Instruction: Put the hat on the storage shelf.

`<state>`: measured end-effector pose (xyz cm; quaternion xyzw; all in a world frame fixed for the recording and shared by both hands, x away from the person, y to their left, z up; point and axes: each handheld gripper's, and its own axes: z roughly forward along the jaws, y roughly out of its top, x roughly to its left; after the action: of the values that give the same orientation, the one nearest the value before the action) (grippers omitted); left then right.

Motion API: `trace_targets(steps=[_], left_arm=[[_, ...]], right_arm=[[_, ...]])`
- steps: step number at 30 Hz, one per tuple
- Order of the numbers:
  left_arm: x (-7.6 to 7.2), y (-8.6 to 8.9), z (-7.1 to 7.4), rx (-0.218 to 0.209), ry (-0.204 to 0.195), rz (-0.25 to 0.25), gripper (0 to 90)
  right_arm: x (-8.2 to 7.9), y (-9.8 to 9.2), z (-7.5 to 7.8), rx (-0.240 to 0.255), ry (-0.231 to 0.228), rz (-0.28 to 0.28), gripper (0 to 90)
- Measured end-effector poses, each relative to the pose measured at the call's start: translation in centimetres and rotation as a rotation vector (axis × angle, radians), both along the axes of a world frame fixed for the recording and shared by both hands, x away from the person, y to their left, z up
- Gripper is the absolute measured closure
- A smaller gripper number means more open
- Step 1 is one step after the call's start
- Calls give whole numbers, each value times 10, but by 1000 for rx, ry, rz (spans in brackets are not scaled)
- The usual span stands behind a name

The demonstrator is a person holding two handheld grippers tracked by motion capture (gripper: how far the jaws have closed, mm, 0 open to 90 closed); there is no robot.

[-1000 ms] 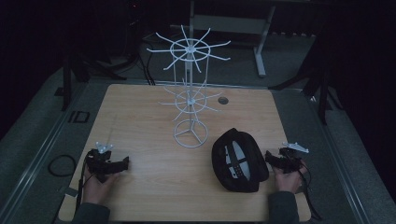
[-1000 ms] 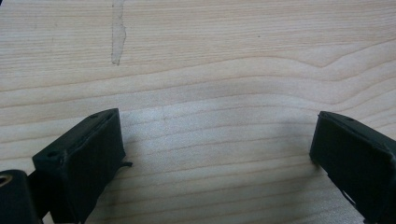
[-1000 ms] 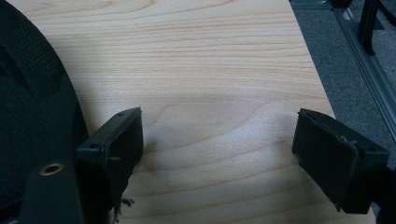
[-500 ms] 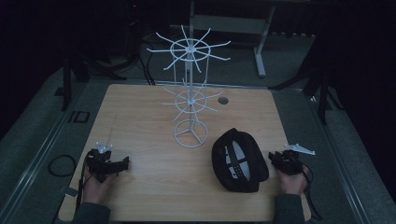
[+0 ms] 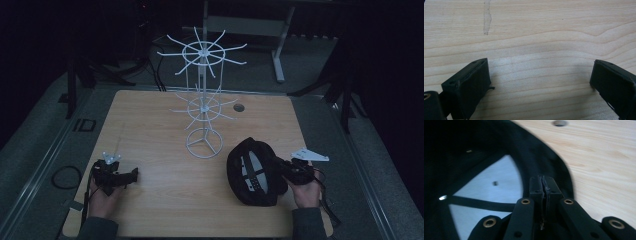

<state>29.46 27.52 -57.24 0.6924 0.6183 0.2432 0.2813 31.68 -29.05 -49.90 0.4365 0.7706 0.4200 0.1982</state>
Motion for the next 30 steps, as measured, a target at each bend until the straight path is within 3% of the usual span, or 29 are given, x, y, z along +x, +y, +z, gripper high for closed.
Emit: trace_targets(steps=[7,12,14,18,27,30], left_arm=[[0,0,0,-1,0,1,30],[0,0,0,0,0,0,30],[0,0,0,-1,0,1,30],[0,0,0,-1,0,0,30],[0,0,0,-1,-1,0,30],[0,0,0,-1,0,1,30]], right_arm=[[16,36,-3,-97,18,124,882],[31,47,-10,-142,58,145,896],[35,48,-13,-185,64,118,897],[38,45,-15,-198,61,22,898],[45,28,-11,-132,71,-229,897],[44,23,-7,-82,68,-234,868]])
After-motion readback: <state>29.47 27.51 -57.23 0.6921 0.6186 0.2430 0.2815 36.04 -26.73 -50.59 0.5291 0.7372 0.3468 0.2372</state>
